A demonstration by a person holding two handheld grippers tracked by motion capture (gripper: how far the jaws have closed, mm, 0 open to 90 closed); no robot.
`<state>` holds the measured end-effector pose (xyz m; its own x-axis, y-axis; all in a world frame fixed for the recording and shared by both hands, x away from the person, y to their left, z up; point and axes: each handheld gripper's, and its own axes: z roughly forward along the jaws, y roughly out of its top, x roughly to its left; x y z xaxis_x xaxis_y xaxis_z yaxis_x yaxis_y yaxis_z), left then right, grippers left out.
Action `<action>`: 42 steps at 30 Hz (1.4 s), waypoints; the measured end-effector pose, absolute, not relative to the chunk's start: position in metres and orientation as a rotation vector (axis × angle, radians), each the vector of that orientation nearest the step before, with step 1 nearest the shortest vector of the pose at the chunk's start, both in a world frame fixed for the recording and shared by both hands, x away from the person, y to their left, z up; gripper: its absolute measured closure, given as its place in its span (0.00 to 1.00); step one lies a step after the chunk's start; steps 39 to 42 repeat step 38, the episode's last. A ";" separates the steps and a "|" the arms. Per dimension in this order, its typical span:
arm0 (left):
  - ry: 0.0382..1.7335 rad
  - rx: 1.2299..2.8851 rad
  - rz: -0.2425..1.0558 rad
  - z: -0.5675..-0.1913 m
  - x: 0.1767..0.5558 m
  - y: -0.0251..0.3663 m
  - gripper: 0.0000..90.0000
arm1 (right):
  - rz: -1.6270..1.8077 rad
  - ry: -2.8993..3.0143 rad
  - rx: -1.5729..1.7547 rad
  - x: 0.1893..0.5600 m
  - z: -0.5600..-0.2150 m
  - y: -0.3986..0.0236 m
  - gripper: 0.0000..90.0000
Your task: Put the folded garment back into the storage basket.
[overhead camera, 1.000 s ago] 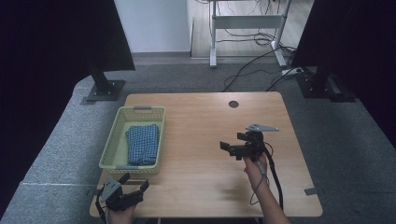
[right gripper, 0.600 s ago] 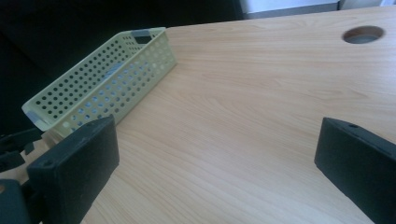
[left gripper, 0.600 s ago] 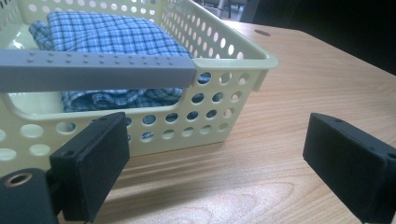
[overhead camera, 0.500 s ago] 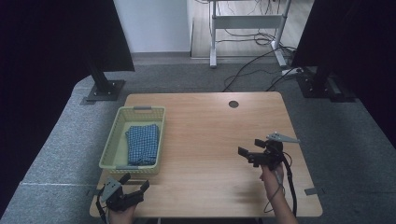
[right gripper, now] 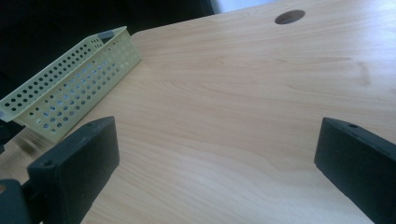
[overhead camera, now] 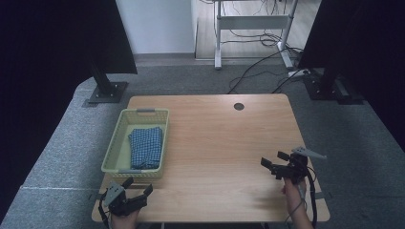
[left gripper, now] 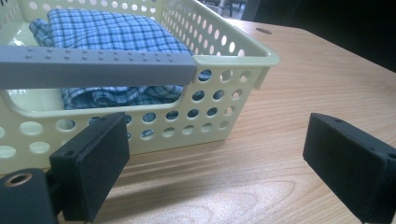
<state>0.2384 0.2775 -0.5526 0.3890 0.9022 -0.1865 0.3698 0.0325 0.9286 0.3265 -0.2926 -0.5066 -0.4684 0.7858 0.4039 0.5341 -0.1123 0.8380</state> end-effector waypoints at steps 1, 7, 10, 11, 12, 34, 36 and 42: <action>1.178 1.552 0.608 -0.553 0.239 0.277 0.08 | 1.614 1.922 1.476 0.324 -0.509 -0.296 0.00; 1.179 1.555 0.612 -0.553 0.239 0.277 0.08 | 1.563 1.928 1.513 0.313 -0.527 -0.314 0.00; 1.180 1.556 0.614 -0.553 0.239 0.277 0.08 | 1.555 1.916 1.544 0.308 -0.535 -0.322 0.00; 1.180 1.555 0.614 -0.553 0.239 0.277 0.08 | 1.551 1.916 1.546 0.307 -0.536 -0.324 0.00; 1.181 1.555 0.613 -0.553 0.239 0.277 0.08 | 1.539 1.910 1.546 0.305 -0.538 -0.325 0.00; 1.177 1.564 0.566 -0.552 0.240 0.275 0.08 | 1.385 1.874 1.492 0.294 -0.558 -0.319 0.00; 1.174 1.560 0.554 -0.552 0.240 0.275 0.08 | 1.385 1.869 1.487 0.293 -0.558 -0.319 0.00; 1.179 1.559 0.555 -0.552 0.240 0.275 0.08 | 1.377 1.867 1.482 0.292 -0.558 -0.318 0.00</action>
